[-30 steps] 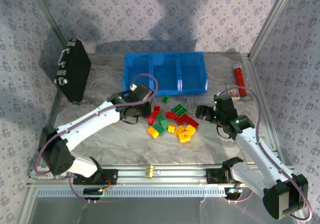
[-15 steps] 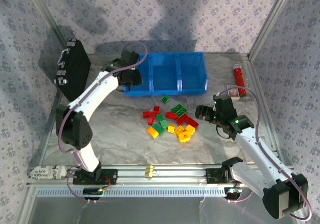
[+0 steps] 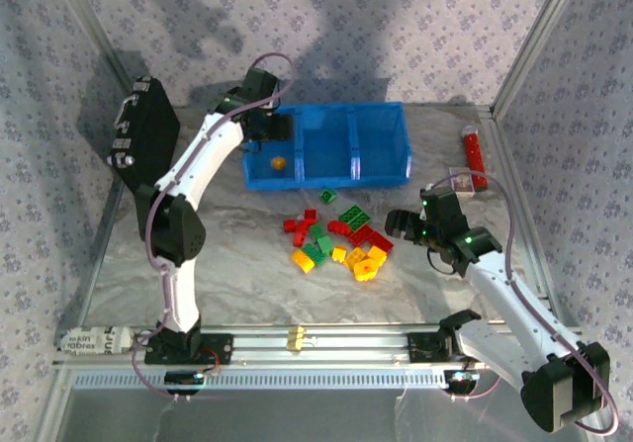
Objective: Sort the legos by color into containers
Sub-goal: Place the lego in the container, then pick up the lego from the center of the table.
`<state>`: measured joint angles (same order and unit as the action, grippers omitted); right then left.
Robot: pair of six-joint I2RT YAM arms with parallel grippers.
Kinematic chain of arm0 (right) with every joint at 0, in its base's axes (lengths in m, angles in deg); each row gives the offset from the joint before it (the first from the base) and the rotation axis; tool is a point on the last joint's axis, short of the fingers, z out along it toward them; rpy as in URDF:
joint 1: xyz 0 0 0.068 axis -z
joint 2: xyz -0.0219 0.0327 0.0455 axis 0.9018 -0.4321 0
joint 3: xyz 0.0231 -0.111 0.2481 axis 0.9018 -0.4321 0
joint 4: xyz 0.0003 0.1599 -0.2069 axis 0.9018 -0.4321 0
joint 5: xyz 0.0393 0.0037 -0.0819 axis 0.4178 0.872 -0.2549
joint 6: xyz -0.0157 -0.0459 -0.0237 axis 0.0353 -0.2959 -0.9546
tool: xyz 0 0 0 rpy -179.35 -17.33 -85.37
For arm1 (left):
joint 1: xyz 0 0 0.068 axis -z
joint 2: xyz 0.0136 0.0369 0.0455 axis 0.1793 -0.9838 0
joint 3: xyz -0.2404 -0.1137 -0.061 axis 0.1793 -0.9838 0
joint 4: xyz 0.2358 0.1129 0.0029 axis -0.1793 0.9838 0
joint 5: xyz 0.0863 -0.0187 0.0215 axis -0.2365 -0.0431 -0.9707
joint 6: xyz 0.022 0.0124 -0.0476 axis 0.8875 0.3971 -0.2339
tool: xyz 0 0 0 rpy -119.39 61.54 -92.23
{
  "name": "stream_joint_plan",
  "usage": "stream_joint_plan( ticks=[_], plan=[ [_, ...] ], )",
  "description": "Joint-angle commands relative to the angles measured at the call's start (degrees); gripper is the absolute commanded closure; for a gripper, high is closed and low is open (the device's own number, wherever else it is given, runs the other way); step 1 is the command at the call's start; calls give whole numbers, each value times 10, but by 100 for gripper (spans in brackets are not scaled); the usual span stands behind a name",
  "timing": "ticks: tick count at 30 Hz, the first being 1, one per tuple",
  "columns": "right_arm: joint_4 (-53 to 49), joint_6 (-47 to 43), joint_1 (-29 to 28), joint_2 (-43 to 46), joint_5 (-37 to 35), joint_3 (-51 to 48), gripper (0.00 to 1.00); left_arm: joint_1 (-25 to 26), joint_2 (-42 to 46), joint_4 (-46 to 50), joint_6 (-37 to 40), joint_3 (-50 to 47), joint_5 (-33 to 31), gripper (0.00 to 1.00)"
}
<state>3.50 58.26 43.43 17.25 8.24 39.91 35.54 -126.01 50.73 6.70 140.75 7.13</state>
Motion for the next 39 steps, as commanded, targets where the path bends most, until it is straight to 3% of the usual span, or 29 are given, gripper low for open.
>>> stream_joint_plan(
  ticks=[1, 14, 21, 30, 39],
  plan=[
    [-13, 0, -8, -4, 8, 22, 8, 15, 103, -27, 11, -85, -18, 17],
    [-12, -20, -112, -118, -10, 111, 14, 40, 425, -153, -52, -498, -8, 21],
    [-43, -37, -179, -279, 12, 238, 29, 87, 534, -153, -124, -646, -14, 23],
    [-62, -18, -237, -477, -16, 393, 36, 136, 644, -130, -195, -758, -24, 26],
    [-115, 5, -260, -601, -37, 505, 38, 160, 710, -88, -233, -805, -34, 27]
  ],
)
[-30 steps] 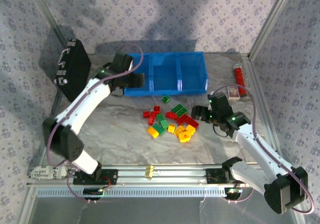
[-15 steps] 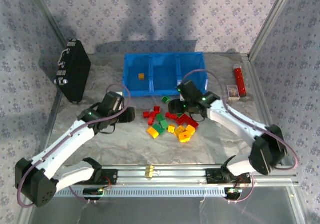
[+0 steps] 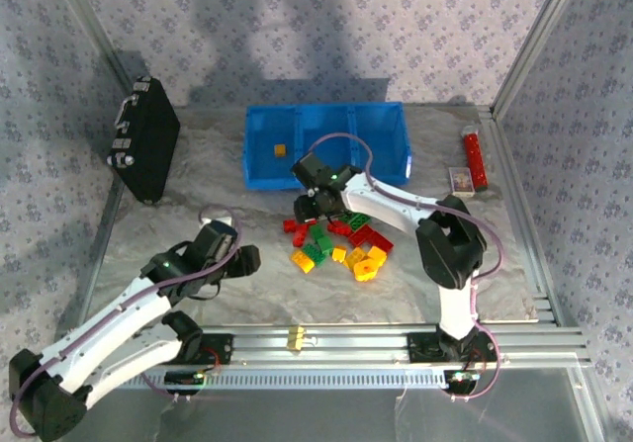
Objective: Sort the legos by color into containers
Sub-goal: Pick up the lego from the center of the table.
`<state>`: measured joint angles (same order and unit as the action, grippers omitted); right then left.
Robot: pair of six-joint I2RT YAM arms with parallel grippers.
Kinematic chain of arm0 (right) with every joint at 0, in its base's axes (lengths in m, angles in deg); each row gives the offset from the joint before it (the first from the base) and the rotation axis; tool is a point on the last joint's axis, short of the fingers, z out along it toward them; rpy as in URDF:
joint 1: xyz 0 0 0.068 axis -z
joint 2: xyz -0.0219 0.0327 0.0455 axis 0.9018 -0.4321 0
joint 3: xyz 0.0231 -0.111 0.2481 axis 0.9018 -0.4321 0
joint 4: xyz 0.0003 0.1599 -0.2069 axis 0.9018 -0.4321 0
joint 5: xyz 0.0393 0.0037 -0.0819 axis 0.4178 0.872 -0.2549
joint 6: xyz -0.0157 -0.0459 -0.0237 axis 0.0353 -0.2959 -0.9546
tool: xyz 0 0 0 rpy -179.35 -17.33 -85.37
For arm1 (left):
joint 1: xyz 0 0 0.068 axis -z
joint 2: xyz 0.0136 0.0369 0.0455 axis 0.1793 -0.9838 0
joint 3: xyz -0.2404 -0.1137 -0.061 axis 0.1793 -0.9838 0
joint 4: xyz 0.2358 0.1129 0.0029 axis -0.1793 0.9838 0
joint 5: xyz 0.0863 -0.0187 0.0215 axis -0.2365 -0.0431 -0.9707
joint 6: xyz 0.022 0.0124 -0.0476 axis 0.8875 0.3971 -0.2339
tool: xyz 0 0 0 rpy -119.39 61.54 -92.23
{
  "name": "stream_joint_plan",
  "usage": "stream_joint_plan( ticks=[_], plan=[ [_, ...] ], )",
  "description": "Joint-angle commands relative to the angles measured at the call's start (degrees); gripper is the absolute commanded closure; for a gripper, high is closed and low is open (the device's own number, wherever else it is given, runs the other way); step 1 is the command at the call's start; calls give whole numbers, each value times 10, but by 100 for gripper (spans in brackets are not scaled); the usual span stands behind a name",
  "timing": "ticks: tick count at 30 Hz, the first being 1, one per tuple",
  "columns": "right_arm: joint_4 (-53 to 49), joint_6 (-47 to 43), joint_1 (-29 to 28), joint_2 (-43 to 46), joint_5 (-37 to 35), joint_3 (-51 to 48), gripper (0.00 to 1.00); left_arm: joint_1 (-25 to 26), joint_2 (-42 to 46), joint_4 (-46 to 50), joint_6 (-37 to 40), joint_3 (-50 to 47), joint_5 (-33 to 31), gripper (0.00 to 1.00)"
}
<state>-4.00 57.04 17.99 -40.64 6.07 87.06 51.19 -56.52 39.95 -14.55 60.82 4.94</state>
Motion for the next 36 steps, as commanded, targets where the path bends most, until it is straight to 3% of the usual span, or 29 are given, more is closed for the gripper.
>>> stream_joint_plan(
  ticks=[1, 15, 27, 36],
  plan=[
    [-43, 21, -7, -31, -23, 41, 39, 3, 19, 23, -20, -8, -14, 27],
    [-71, 51, 0, -116, -34, 111, 45, 4, 27, 20, -22, -23, -18, 27],
    [-82, 69, 3, -126, -55, 112, 46, 3, 33, 11, -26, -33, -16, 27],
    [-87, 70, 2, -120, -63, 118, 67, 3, 35, 14, -26, -32, -21, 28]
  ],
)
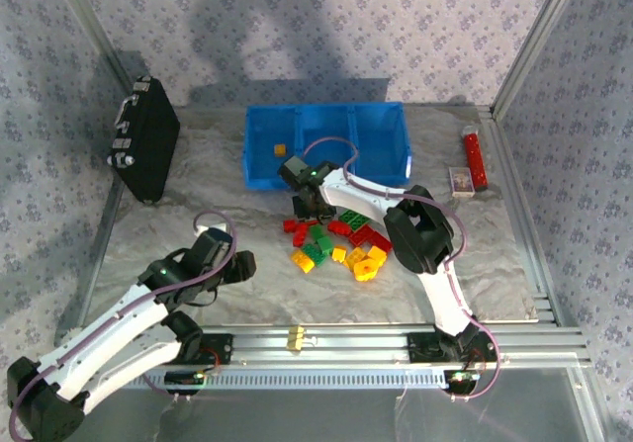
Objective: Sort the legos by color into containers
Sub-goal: Pick up the lego from the center of the table, then place the lego in the container, then pick up the lego from the center of the table.
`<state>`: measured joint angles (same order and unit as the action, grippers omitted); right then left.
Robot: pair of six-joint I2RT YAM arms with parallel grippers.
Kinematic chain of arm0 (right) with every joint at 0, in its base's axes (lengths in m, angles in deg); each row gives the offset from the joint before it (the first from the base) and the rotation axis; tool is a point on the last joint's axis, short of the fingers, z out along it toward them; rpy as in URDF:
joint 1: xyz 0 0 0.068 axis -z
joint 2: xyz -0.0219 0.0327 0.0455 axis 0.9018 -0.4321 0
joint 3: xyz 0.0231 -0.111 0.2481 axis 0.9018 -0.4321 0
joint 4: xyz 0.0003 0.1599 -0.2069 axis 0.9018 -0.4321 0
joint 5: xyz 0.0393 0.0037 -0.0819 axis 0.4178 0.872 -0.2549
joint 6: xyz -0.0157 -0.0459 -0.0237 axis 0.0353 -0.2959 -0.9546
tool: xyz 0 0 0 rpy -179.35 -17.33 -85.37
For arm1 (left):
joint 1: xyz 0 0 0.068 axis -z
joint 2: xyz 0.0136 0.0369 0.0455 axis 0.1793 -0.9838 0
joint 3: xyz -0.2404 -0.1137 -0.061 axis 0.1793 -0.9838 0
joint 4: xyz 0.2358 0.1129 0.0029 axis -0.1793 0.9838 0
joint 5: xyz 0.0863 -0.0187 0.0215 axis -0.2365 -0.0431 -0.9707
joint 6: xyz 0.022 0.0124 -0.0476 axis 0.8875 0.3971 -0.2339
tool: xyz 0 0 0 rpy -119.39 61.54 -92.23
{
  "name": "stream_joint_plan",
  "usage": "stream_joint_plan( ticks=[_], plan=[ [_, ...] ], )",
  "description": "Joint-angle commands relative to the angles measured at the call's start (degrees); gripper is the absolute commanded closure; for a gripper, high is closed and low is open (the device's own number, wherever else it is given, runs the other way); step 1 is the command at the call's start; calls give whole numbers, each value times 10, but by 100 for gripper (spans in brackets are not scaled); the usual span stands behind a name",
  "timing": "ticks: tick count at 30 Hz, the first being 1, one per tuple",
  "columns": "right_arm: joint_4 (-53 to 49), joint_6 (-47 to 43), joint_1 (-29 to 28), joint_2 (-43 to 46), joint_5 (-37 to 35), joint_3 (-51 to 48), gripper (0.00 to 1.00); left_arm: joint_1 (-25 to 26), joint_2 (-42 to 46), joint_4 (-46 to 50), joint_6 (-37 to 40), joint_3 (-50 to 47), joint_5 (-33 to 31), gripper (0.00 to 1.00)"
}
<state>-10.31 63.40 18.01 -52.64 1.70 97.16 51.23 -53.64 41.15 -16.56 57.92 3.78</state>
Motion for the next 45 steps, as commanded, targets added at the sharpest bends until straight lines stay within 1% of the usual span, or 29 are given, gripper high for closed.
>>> stream_joint_plan(
  ticks=[1, 6, 10, 13, 17, 18, 19, 20, 21, 22, 23, 24, 25, 27, 30, 31, 36, 40, 41, 43, 45],
  plan=[
    [-28, 6, 1, 9, -28, 16, 67, 3, 7, 3, -6, -2, -10, 28],
    [-51, -11, 1, 85, -62, 24, 67, 3, 12, -5, 4, -2, -3, 28],
    [-75, -41, 19, 118, -77, 66, 67, 6, 6, 0, 17, 2, -5, 29],
    [-81, -63, 53, 104, -66, 116, 67, 15, 4, 2, 18, 9, -6, 29],
    [-102, -87, 105, 32, -33, 234, 67, 40, 3, -6, 10, 17, -16, 30],
    [-108, -96, 115, 7, -18, 269, 62, 45, 1, -8, 7, 18, -19, 30],
    [-122, -103, 124, -20, -9, 310, 44, 52, -1, -8, 4, 19, -22, 30],
    [-142, -110, 131, -40, -2, 344, 29, 56, -4, -9, 1, 20, -23, 31],
    [-170, -110, 132, -56, -23, 385, 16, 61, -6, -8, -2, 23, -25, 31],
    [-179, -111, 125, -50, -42, 389, 11, 67, -6, -4, -5, 25, -27, 31],
    [-166, -119, 115, -27, -55, 364, 9, 72, -5, -3, -8, 25, -31, 31],
    [-129, -126, 104, 5, -62, 314, 8, 76, -3, -4, -11, 22, -36, 31],
    [-88, -129, 98, 45, -63, 261, 9, 80, 1, -8, -13, 17, -39, 31],
    [-42, -124, 91, 100, -46, 171, 10, 80, 4, -24, -15, 6, -36, 31],
    [-18, -124, 77, 158, -27, 81, 13, 80, -2, -27, -15, 2, -32, 31],
    [-15, -124, 71, 174, -27, 55, 15, 80, -4, -45, -13, 2, -31, 31],
    [25, -118, 38, 248, -18, -74, 21, 80, -12, -48, -9, 0, -32, 31],
    [46, -103, 5, 286, -3, -149, 28, 80, -7, -54, -16, -10, -30, 32],
    [45, -101, -2, 290, -5, -161, 29, 80, -6, -55, -19, -12, -29, 32],
    [44, -97, -18, 294, -3, -182, 35, 80, -4, -59, -21, -16, -27, 32],
    [45, -94, -33, 294, 3, -199, 38, 80, -5, -58, -22, -18, -26, 32]
  ],
)
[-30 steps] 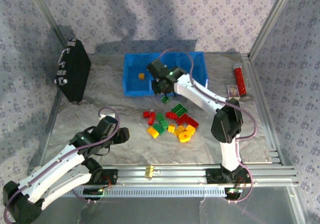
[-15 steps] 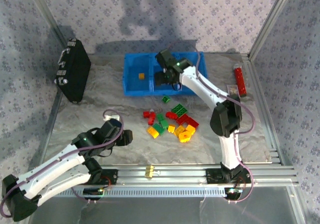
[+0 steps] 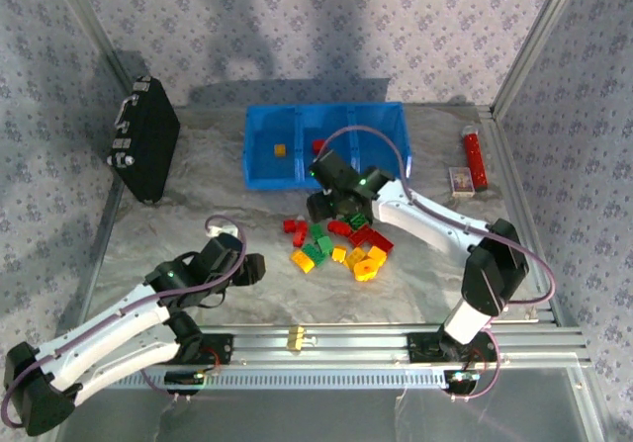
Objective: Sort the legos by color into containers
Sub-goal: Pick up the lego from the center of the table.
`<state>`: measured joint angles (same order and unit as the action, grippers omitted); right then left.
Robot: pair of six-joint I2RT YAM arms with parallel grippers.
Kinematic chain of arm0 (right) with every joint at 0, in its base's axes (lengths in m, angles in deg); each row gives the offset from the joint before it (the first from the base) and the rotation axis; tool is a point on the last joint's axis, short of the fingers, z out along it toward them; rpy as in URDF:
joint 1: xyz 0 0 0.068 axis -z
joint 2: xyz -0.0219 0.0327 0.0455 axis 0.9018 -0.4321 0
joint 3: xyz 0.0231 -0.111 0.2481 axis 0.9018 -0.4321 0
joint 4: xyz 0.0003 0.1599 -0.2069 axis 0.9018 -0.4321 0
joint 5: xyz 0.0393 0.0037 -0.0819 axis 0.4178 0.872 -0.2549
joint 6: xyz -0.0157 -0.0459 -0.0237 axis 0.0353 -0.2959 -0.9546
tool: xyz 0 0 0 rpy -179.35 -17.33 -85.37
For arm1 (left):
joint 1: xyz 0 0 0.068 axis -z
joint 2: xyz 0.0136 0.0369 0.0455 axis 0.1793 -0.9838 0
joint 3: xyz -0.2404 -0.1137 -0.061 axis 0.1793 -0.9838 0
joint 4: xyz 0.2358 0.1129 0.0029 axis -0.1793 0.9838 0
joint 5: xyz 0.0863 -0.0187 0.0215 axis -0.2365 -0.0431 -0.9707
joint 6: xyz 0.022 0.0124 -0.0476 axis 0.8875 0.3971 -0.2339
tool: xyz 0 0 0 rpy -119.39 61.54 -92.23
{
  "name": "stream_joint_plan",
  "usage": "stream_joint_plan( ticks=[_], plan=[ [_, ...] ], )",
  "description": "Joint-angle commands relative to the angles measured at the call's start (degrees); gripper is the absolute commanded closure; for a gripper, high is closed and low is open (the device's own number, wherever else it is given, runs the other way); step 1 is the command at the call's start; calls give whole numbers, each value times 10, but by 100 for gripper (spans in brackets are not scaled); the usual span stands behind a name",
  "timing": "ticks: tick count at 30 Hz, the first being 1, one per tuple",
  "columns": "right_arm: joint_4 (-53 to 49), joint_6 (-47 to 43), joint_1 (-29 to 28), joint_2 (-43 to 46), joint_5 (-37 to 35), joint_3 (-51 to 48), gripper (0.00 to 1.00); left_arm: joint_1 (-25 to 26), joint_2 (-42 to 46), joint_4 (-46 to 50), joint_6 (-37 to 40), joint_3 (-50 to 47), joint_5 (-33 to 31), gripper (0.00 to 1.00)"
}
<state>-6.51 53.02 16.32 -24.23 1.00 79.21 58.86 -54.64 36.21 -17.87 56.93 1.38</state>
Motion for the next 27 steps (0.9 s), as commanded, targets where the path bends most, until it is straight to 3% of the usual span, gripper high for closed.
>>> stream_joint_plan(
  ticks=[1, 4, 27],
  plan=[
    [7, 14, -23, 9, 10, -28, 39, 4, 5, -9, -10, -9, -3, 32],
    [20, 23, -33, 6, 23, -55, 43, 3, 6, -10, -12, -13, -2, 33],
    [49, 53, -20, -108, 32, -83, 46, 4, 33, -3, -29, -38, 1, 33]
  ],
)
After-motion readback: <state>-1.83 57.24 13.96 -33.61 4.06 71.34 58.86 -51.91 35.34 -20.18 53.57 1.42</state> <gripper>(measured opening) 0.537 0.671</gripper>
